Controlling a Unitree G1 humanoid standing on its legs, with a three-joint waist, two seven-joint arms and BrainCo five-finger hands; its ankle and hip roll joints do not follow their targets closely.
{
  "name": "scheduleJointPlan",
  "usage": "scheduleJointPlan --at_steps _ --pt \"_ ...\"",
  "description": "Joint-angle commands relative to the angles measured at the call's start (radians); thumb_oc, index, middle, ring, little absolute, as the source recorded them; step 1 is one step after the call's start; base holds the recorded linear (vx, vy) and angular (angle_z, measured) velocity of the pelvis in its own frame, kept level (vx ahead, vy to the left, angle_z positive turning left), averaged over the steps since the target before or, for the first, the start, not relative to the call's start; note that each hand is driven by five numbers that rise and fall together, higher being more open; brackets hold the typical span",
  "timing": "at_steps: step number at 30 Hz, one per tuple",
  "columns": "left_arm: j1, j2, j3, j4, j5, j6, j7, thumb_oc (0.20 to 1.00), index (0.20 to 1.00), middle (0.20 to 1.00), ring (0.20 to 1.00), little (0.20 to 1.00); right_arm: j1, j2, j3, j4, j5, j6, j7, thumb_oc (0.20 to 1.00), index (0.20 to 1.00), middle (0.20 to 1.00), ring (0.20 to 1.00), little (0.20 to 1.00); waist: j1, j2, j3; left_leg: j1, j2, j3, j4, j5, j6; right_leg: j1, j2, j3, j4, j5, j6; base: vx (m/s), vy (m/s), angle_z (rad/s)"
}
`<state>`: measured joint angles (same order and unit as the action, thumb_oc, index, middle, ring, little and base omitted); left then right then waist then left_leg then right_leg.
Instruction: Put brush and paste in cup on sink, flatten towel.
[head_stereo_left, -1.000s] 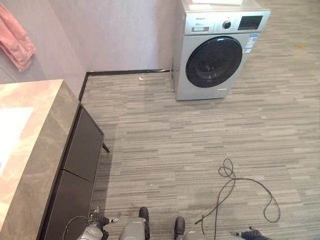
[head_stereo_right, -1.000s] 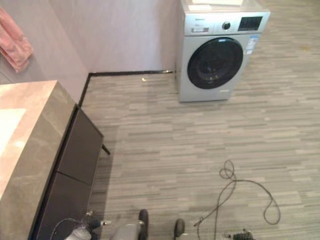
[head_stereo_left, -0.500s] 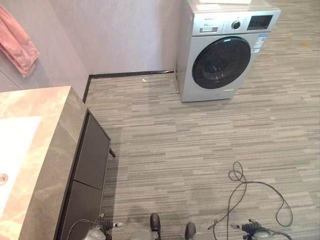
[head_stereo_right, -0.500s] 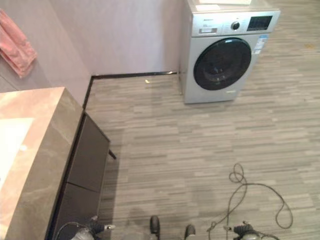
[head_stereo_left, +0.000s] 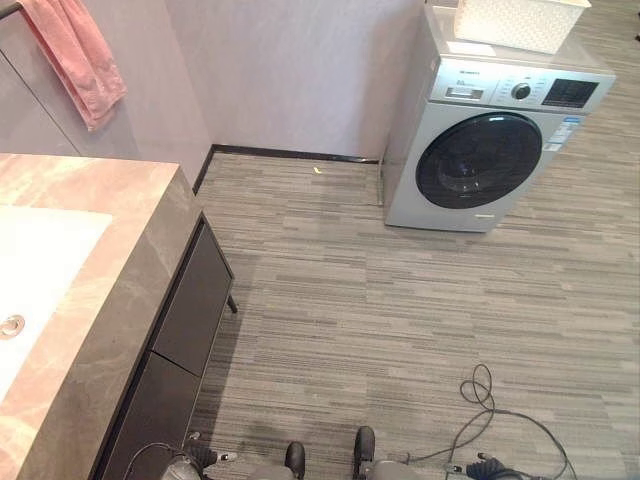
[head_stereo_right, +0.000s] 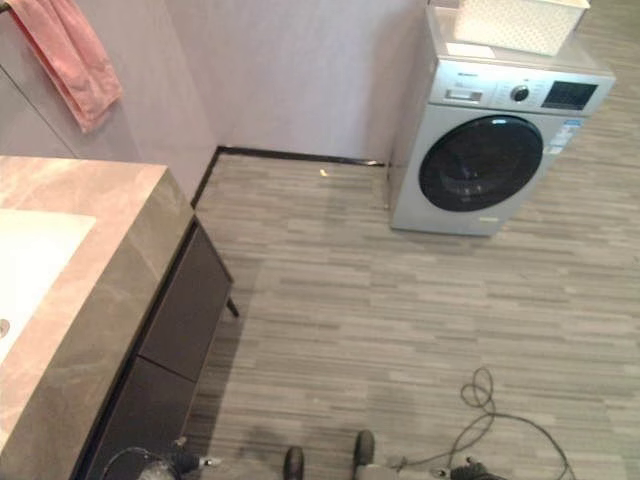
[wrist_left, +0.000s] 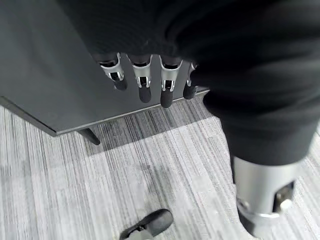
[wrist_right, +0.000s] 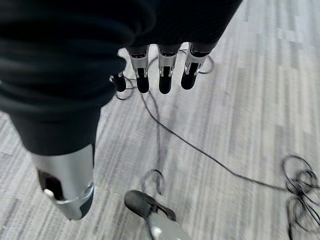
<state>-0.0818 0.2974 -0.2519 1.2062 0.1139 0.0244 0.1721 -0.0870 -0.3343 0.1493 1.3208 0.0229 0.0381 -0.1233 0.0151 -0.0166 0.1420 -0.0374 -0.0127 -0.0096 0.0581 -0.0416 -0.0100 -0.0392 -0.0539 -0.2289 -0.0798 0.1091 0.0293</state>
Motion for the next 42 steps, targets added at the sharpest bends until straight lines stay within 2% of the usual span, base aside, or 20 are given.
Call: scheduleJointPlan --at_steps 1,4,7,9,18,20,23,26,27,28,29,33,34,35,37,38,40,42 --pt "-0.061 -0.002 -0.002 -0.011 -0.041 -0.025 0.009 1.0 1.0 1.0 1.0 1.0 -0.009 -0.058 -0.006 0.012 0.001 -0.011 -0.002 1.0 1.0 1.0 1.0 1.0 0.006 -0.003 0.015 -0.064 -0.024 0.05 0.176 -0.085 -0.008 -0.036 -0.015 0.003 0.269 -0.212 0.066 -0.04 -0.029 0.15" --pt "-0.064 0.002 -0.004 -0.048 -0.07 -0.03 0.009 1.0 1.0 1.0 1.0 1.0 -0.022 -0.067 -0.031 -0.012 0.055 -0.022 -0.004 1.0 1.0 1.0 1.0 1.0 0.007 0.0 0.045 -0.122 -0.011 0.052 0.309 -0.128 -0.005 -0.087 -0.025 -0.021 0.376 -0.244 0.061 -0.1 -0.032 0.01" --pt "-0.068 0.014 0.008 -0.109 -0.107 -0.029 0.021 1.0 1.0 1.0 1.0 1.0 -0.035 -0.079 -0.065 -0.096 0.141 -0.042 -0.012 1.0 1.0 1.0 1.0 1.0 -0.006 0.007 0.088 -0.205 0.005 0.062 0.501 -0.212 0.017 -0.171 -0.043 -0.021 0.547 -0.308 0.05 -0.12 -0.017 -0.1" --pt "-0.071 0.012 0.019 -0.091 -0.108 -0.026 0.027 1.0 1.0 1.0 1.0 1.0 -0.025 -0.077 -0.079 -0.108 0.156 -0.047 -0.026 1.0 1.0 1.0 1.0 1.0 -0.012 0.007 0.09 -0.206 0.006 0.068 0.519 -0.23 0.027 -0.182 -0.041 -0.006 0.567 -0.316 0.047 0.01 0.013 -0.18" --pt "-0.062 -0.001 0.014 -0.076 -0.119 -0.034 0.01 1.0 1.0 1.0 1.0 1.0 0.003 -0.061 -0.134 -0.068 0.239 -0.046 -0.025 1.0 1.0 1.0 1.0 1.0 -0.026 0.01 0.066 -0.151 -0.01 0.095 0.395 -0.184 0.018 -0.132 -0.04 0.013 0.442 -0.278 0.06 0.06 0.042 -0.15" --pt "-0.047 -0.005 0.022 -0.072 -0.119 -0.035 0.006 1.0 1.0 1.0 1.0 1.0 -0.008 -0.059 -0.144 -0.073 0.254 -0.047 -0.024 1.0 1.0 1.0 1.0 1.0 -0.024 0.024 0.064 -0.137 -0.02 0.107 0.356 -0.167 0.02 -0.124 -0.047 0.041 0.409 -0.255 0.074 0.07 0.161 -0.07" --pt "-0.032 -0.005 0.034 -0.08 -0.12 -0.039 0.012 1.0 1.0 1.0 1.0 1.0 -0.009 -0.051 -0.147 -0.096 0.265 -0.051 -0.024 1.0 1.0 1.0 1.0 1.0 -0.016 0.035 0.058 -0.116 -0.031 0.113 0.325 -0.153 0.024 -0.11 -0.053 0.059 0.4 -0.254 0.079 0.09 0.154 -0.21" --pt "-0.026 0.01 0.026 -0.095 -0.095 -0.036 0.021 1.0 1.0 1.0 1.0 1.0 -0.005 -0.047 -0.141 -0.109 0.262 -0.052 -0.025 1.0 1.0 1.0 1.0 1.0 -0.016 0.042 0.052 -0.093 -0.049 0.096 0.29 -0.147 0.039 -0.129 -0.065 0.072 0.454 -0.249 0.09 0.09 0.149 0.05" --pt "-0.025 0.027 0.009 -0.11 -0.049 -0.028 0.023 1.0 1.0 1.0 1.0 1.0 -0.004 -0.045 -0.112 -0.134 0.229 -0.045 -0.024 1.0 1.0 1.0 1.0 1.0 -0.026 0.046 0.063 -0.063 -0.069 0.079 0.263 -0.159 0.068 -0.179 -0.081 0.112 0.576 -0.18 0.09 0.07 0.173 0.08" --pt "-0.029 0.034 0.004 -0.11 -0.04 -0.024 0.023 1.0 1.0 1.0 1.0 1.0 -0.009 -0.045 -0.096 -0.152 0.209 -0.04 -0.028 1.0 1.0 1.0 1.0 1.0 -0.034 0.045 0.076 -0.056 -0.075 0.072 0.259 -0.161 0.08 -0.212 -0.074 0.143 0.639 -0.15 0.088 0.09 0.206 0.05" --pt "-0.032 0.039 -0.005 -0.104 -0.027 -0.022 0.02 1.0 1.0 1.0 1.0 1.0 -0.01 -0.04 -0.083 -0.171 0.193 -0.038 -0.032 1.0 1.0 1.0 1.0 1.0 -0.045 0.05 0.086 -0.042 -0.074 0.065 0.24 -0.159 0.083 -0.243 -0.053 0.16 0.68 -0.15 0.085 0.09 0.104 -0.02" --pt "-0.037 0.043 -0.011 -0.071 0.01 -0.021 0.032 1.0 1.0 1.0 1.0 1.0 0.008 -0.036 -0.076 -0.221 0.189 -0.044 -0.035 1.0 1.0 1.0 1.0 1.0 -0.075 0.056 0.084 0.027 -0.074 0.055 0.161 -0.147 0.073 -0.308 -0.022 0.158 0.577 -0.153 0.088 0.2 0.015 0.07" --pt "-0.041 0.044 -0.003 -0.053 0.019 -0.023 0.039 1.0 1.0 1.0 1.0 1.0 0.011 -0.039 -0.079 -0.225 0.191 -0.047 -0.035 1.0 1.0 1.0 1.0 1.0 -0.086 0.047 0.077 0.072 -0.078 0.055 0.128 -0.153 0.058 -0.34 -0.047 0.121 0.384 -0.088 0.107 0.33 -0.081 0.04" --pt "-0.047 0.045 -0.008 -0.04 0.039 -0.022 0.041 1.0 1.0 1.0 1.0 1.0 0.005 -0.041 -0.069 -0.223 0.174 -0.047 -0.038 1.0 1.0 1.0 1.0 1.0 -0.093 0.039 0.076 0.095 -0.082 0.052 0.114 -0.159 0.048 -0.366 -0.06 0.115 0.298 -0.053 0.121 0.44 -0.12 0.04" --pt "-0.049 0.046 -0.016 -0.018 0.08 -0.025 0.042 1.0 1.0 1.0 1.0 1.0 -0.001 -0.042 -0.053 -0.213 0.138 -0.041 -0.041 1.0 1.0 1.0 1.0 1.0 -0.099 0.044 0.077 0.151 -0.061 0.045 0.087 -0.167 0.026 -0.373 -0.065 0.09 0.177 -0.003 0.145 0.32 -0.104 -0.01" --pt "-0.049 0.045 -0.016 -0.018 0.08 -0.025 0.042 1.0 1.0 1.0 1.0 1.0 -0.001 -0.042 -0.053 -0.213 0.138 -0.041 -0.041 1.0 1.0 1.0 1.0 1.0 -0.099 0.044 0.078 0.152 -0.061 0.045 0.087 -0.167 0.026 -0.371 -0.065 0.09 0.176 -0.003 0.145 0.39 -0.149 0.02" --pt "-0.042 0.045 -0.013 0.02 0.103 -0.022 0.035 1.0 1.0 1.0 1.0 1.0 0.0 -0.045 -0.043 -0.201 0.098 -0.033 -0.041 1.0 1.0 1.0 1.0 1.0 -0.116 0.043 0.062 0.214 -0.039 0.016 0.067 -0.156 0.003 -0.391 -0.06 0.097 0.16 0.035 0.158 0.46 -0.214 0.06" --pt "-0.04 0.045 -0.016 0.036 0.117 -0.016 0.035 1.0 1.0 1.0 1.0 1.0 0.014 -0.046 -0.035 -0.193 0.089 -0.034 -0.036 1.0 1.0 1.0 1.0 1.0 -0.123 0.038 0.033 0.236 -0.01 -0.014 0.079 -0.121 -0.017 -0.362 -0.034 0.119 0.191 0.04 0.133 0.4 -0.277 0.16"
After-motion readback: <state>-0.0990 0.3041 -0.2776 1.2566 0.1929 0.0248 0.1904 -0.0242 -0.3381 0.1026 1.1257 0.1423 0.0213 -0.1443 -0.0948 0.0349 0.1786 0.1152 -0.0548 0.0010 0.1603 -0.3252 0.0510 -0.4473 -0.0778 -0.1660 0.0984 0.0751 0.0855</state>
